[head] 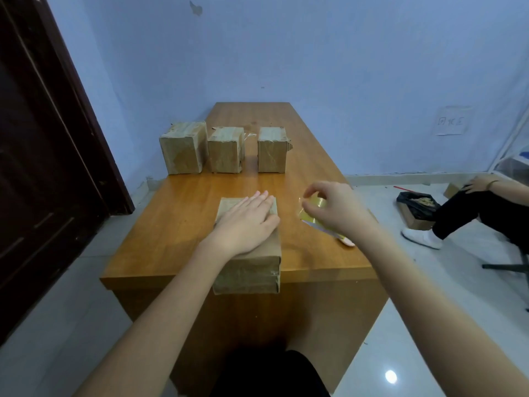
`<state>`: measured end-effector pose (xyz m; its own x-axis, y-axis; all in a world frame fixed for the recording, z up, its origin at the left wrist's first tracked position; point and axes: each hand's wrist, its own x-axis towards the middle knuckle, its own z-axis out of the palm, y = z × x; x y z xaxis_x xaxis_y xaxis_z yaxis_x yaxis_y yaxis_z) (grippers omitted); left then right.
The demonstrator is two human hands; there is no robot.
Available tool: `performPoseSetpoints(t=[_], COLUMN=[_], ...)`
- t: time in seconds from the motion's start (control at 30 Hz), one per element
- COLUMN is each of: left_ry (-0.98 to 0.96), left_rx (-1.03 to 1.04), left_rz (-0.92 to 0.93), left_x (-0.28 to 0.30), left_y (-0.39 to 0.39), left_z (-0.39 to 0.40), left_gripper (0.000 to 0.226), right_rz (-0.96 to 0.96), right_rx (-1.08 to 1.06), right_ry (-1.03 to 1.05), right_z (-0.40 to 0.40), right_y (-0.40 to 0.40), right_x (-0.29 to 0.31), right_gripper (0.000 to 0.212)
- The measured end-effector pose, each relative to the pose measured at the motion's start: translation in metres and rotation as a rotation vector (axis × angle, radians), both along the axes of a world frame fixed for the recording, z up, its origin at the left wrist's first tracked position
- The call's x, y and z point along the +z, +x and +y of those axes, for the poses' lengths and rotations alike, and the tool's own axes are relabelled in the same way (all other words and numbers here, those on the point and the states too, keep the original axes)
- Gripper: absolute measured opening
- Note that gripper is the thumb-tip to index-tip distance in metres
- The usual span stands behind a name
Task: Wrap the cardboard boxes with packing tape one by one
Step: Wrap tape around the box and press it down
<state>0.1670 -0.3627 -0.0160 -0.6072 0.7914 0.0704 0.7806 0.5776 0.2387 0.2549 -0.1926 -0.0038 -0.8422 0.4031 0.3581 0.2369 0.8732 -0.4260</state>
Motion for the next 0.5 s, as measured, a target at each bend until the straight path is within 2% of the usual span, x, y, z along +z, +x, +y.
performPoseSetpoints(t=[0.07, 0.17, 0.3, 0.4, 0.5], left_ry=[-0.001, 0.002, 0.064, 0.284, 0.537], left_rx=[-0.002, 0.000, 0.024, 0.047, 0.074], left_rz=[0.004, -0.002, -0.085, -0.335, -0.509], left_x=[0.000, 0.000, 0.000, 0.003, 0.009], left_y=[0.000, 0.000, -0.001, -0.002, -0.007], left_z=[0.000, -0.001, -0.002, -0.005, -0.007], left_gripper=[0.055, 0.055, 0.058, 0.064, 0.046], right_rz=[-0.007, -0.082, -0.161, -0.172, -0.152], right_rx=[-0.034, -0.022, 0.014, 0.024, 0.030], right_ry=[0.196, 0.390, 0.388, 0.369, 0.359], right_z=[-0.006, -0.011, -0.014, -0.014, -0.015], right_y=[-0.002, -0.003, 0.002, 0.005, 0.001], right_x=[-0.020, -0.046, -0.068, -0.076, -0.075], right_gripper=[0.024, 0.029, 0.028, 0.033, 0.045])
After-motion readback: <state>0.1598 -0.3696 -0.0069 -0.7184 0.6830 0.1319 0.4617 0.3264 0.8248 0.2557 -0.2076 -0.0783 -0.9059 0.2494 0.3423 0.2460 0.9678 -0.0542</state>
